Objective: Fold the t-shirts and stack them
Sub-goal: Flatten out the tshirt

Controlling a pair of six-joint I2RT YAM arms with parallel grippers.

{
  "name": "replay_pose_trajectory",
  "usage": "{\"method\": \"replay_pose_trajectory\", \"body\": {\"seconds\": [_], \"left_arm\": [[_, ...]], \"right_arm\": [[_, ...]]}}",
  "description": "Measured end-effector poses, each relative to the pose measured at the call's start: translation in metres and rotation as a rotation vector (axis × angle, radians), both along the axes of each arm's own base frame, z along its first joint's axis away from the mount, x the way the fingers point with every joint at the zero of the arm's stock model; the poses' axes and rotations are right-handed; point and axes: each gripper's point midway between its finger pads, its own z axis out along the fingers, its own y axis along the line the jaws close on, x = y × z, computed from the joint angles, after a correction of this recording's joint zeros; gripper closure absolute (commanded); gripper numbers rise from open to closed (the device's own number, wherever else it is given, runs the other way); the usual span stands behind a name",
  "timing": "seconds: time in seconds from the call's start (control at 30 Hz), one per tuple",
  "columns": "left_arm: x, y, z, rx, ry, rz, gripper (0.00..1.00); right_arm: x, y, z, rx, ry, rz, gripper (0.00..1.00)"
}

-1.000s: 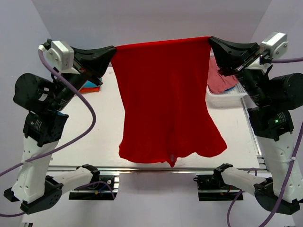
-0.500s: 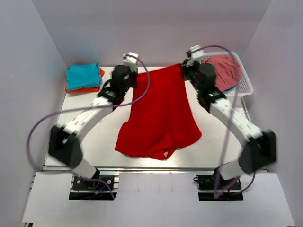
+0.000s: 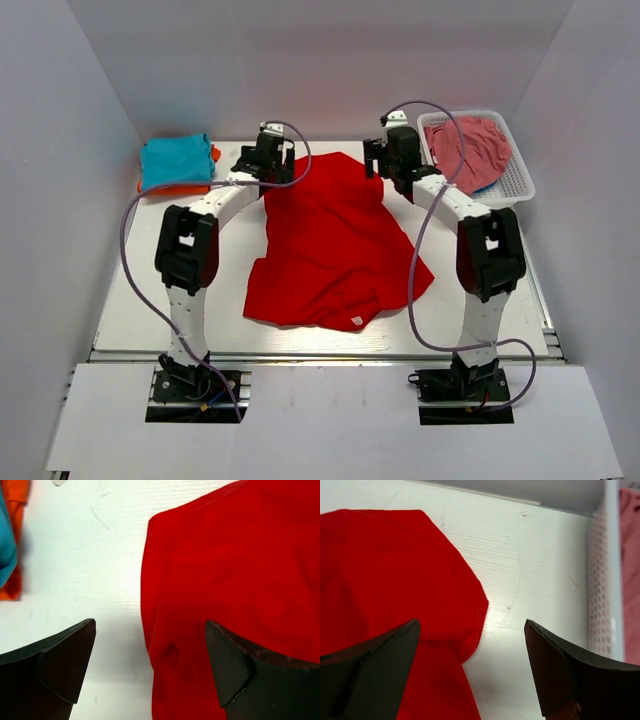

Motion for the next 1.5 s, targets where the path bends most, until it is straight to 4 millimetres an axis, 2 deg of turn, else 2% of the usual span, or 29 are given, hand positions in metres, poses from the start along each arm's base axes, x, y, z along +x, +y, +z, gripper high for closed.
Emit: {"method": "replay_pose_trajectory", "body": {"seconds": [0.07, 0.13, 0.27, 0.37, 0.43, 0.53, 0.67, 0.8, 0.9, 0.97, 1.13, 1.23, 1.3, 1.33, 1.37, 1.4, 1.43, 1.5], "left_arm": [[-0.007, 0.002, 0.014, -0.017, -0.014, -0.001, 0.0], [-0.026, -0.001, 0.031, -0.048, -0.022, -0.027, 0.0], [-0.093, -0.021, 0.059, -0.168, -0.022, -0.173, 0.0], [-0.142, -0.049, 0.064, -0.272, -0.007, -0.333, 0.0], [-0.171, -0.07, 0.056, -0.319, 0.029, -0.436, 0.0], [-0.215, -0.105, 0.031, -0.356, 0.119, -0.588, 0.0], [-0.284, -0.139, -0.006, -0.355, 0.269, -0.768, 0.0], [-0.341, -0.161, -0.025, -0.319, 0.356, -0.908, 0.0], [-0.371, -0.161, -0.038, -0.291, 0.399, -0.976, 0.0], [-0.38, -0.16, -0.043, -0.274, 0.41, -0.992, 0.03], [-0.385, -0.15, -0.06, -0.18, 0.433, -0.953, 0.15], [-0.388, -0.146, -0.077, -0.123, 0.468, -0.942, 0.27], [-0.39, -0.143, -0.087, -0.084, 0.485, -0.93, 0.58], [-0.391, -0.141, -0.089, -0.071, 0.489, -0.921, 0.8], [-0.39, -0.14, -0.09, -0.059, 0.487, -0.91, 0.93], [-0.389, -0.138, -0.09, -0.047, 0.486, -0.909, 1.0], [-0.387, -0.137, -0.089, -0.038, 0.477, -0.904, 1.0], [-0.384, -0.136, -0.084, -0.032, 0.455, -0.897, 1.0]], "right_arm": [[-0.009, -0.007, 0.013, 0.019, 0.002, -0.024, 0.1], [-0.028, -0.015, 0.027, 0.049, 0.002, -0.05, 0.1], [-0.086, -0.036, 0.038, 0.127, 0.04, -0.119, 0.1], [-0.125, -0.049, 0.025, 0.203, 0.092, -0.181, 0.1], [-0.152, -0.057, 0.003, 0.237, 0.156, -0.224, 0.1], [-0.186, -0.068, -0.027, 0.259, 0.253, -0.287, 0.1], [-0.222, -0.081, -0.042, 0.287, 0.313, -0.349, 0.1], [-0.252, -0.093, -0.055, 0.311, 0.338, -0.391, 0.1], [-0.274, -0.102, -0.074, 0.3, 0.384, -0.419, 0.1], [-0.283, -0.106, -0.083, 0.29, 0.414, -0.431, 0.1], [-0.294, -0.104, -0.1, 0.29, 0.478, -0.421, 0.13], [-0.298, -0.099, -0.108, 0.298, 0.515, -0.394, 0.14], [-0.301, -0.095, -0.113, 0.302, 0.535, -0.374, 0.16], [-0.302, -0.094, -0.115, 0.304, 0.546, -0.366, 0.19], [-0.303, -0.092, -0.119, 0.306, 0.556, -0.358, 0.2], [-0.304, -0.09, -0.121, 0.313, 0.565, -0.348, 0.22], [-0.305, -0.089, -0.124, 0.316, 0.574, -0.344, 0.22], [-0.307, -0.086, -0.129, 0.325, 0.594, -0.33, 0.29]]}}
